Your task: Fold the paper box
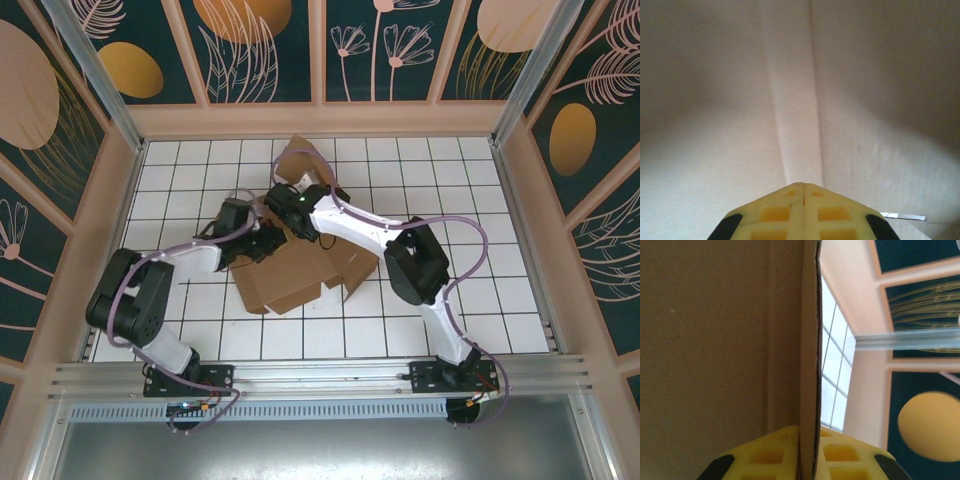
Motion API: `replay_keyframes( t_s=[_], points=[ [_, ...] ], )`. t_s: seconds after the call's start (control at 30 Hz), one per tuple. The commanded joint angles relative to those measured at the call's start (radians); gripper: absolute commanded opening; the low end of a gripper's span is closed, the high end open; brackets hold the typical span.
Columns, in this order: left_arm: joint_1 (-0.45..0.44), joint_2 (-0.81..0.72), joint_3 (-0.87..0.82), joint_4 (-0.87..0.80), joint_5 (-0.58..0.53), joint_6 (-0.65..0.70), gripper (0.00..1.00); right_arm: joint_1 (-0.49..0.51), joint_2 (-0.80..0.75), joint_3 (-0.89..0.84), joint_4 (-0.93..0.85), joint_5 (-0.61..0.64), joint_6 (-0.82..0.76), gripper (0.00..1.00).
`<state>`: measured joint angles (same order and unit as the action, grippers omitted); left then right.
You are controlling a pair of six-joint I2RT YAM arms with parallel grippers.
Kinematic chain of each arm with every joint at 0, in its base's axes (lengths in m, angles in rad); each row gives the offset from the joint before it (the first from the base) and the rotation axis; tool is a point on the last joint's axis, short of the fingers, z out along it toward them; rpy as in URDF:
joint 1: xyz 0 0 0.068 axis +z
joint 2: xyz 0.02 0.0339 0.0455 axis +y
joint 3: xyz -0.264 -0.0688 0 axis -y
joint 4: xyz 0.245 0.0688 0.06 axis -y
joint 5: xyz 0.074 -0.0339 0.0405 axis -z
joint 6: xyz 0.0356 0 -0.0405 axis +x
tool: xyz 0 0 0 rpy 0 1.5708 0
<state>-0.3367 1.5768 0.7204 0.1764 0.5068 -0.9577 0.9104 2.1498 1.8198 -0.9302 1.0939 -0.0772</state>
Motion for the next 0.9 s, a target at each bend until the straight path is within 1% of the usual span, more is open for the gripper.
replay_keyframes(
  t_s=[0.0,0.07,0.13,0.2,0.23,0.27,0.3,0.37,0.43,0.5,0.57,0.67,0.8,0.87],
  points=[
    [0.041,-0.050,-0.048,-0.040,-0.030,0.028,0.00,0.011,-0.115,-0.111,0.284,0.088,-0.261,0.12],
    [0.048,-0.061,-0.049,-0.029,-0.015,0.019,0.01,0.020,-0.173,-0.210,0.490,0.072,-0.437,0.13],
    [0.057,-0.079,-0.049,-0.007,0.001,-0.002,0.04,0.032,-0.244,-0.351,0.853,0.060,-0.695,0.13],
    [0.081,-0.104,-0.050,0.031,0.024,-0.034,0.06,0.046,-0.323,-0.525,1.245,0.010,-0.991,0.13],
    [0.093,-0.116,-0.049,0.058,0.039,-0.050,0.08,0.047,-0.344,-0.589,1.420,-0.009,-1.107,0.13],
    [0.106,-0.130,-0.044,0.088,0.053,-0.062,0.09,0.046,-0.349,-0.625,1.541,-0.019,-1.196,0.12],
    [0.111,-0.142,-0.030,0.103,0.058,-0.072,0.11,0.043,-0.348,-0.635,1.584,-0.027,-1.236,0.12],
    [0.111,-0.158,-0.012,0.158,0.072,-0.099,0.16,0.035,-0.346,-0.628,1.541,-0.050,-1.217,0.12],
    [0.112,-0.171,-0.009,0.240,0.093,-0.144,0.25,0.033,-0.345,-0.636,1.521,-0.080,-1.208,0.12],
    [0.113,-0.168,0.010,0.299,0.101,-0.165,0.36,0.033,-0.343,-0.665,1.593,-0.100,-1.251,0.12],
    [0.112,-0.150,0.019,0.371,0.129,-0.190,0.41,0.030,-0.341,-0.689,1.630,-0.116,-1.271,0.12],
    [0.113,-0.119,0.034,0.475,0.168,-0.223,0.45,0.027,-0.326,-0.714,1.660,-0.122,-1.296,0.12],
    [0.114,-0.097,0.059,0.505,0.161,-0.217,0.46,0.027,-0.289,-0.776,1.857,-0.118,-1.444,0.12],
    [0.113,-0.078,0.073,0.544,0.170,-0.226,0.46,0.028,-0.278,-0.776,1.863,-0.118,-1.446,0.12]
  ],
)
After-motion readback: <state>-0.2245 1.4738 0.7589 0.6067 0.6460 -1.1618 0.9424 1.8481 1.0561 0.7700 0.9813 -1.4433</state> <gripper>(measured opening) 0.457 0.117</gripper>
